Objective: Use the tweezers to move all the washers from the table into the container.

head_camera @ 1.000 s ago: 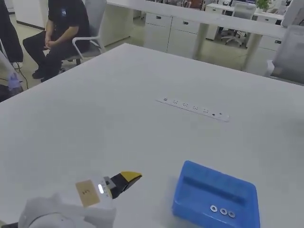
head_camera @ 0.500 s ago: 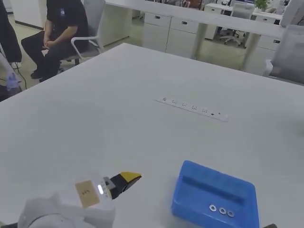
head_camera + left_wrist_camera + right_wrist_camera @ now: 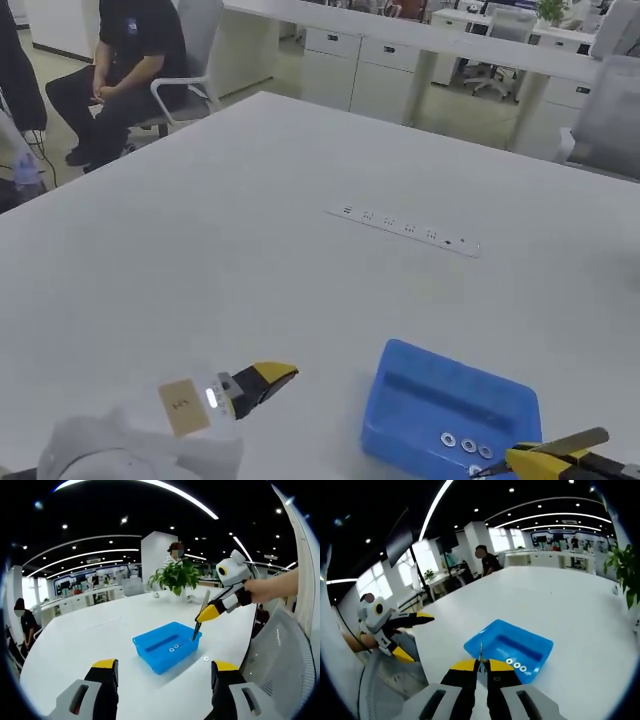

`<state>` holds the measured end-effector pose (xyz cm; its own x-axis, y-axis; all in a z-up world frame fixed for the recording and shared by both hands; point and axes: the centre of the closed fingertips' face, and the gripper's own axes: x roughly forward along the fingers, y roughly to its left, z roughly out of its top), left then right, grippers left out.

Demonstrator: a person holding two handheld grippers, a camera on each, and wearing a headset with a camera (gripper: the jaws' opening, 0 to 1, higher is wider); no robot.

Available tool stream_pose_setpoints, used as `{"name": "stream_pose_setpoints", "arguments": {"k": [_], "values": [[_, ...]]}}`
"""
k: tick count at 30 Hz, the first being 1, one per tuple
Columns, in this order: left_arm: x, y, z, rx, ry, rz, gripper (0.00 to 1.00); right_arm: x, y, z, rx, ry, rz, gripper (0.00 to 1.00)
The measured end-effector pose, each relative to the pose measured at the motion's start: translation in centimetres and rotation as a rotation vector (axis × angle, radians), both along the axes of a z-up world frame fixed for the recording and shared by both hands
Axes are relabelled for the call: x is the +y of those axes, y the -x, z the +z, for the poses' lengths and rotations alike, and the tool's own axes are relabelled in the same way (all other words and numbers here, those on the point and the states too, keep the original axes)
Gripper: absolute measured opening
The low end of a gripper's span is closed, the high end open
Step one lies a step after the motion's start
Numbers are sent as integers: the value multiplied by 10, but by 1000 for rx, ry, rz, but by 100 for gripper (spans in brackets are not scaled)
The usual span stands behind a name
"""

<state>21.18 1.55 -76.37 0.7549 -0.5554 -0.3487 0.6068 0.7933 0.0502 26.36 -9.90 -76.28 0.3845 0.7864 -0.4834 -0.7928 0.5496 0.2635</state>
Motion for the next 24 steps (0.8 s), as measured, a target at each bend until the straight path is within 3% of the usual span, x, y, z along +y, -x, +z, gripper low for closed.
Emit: {"name": "stream_pose_setpoints", "arguments": {"k": [24], "values": [[-1,0,-1,3,-3,-5,76,13,-30,23,-63,-22,7,3]]}}
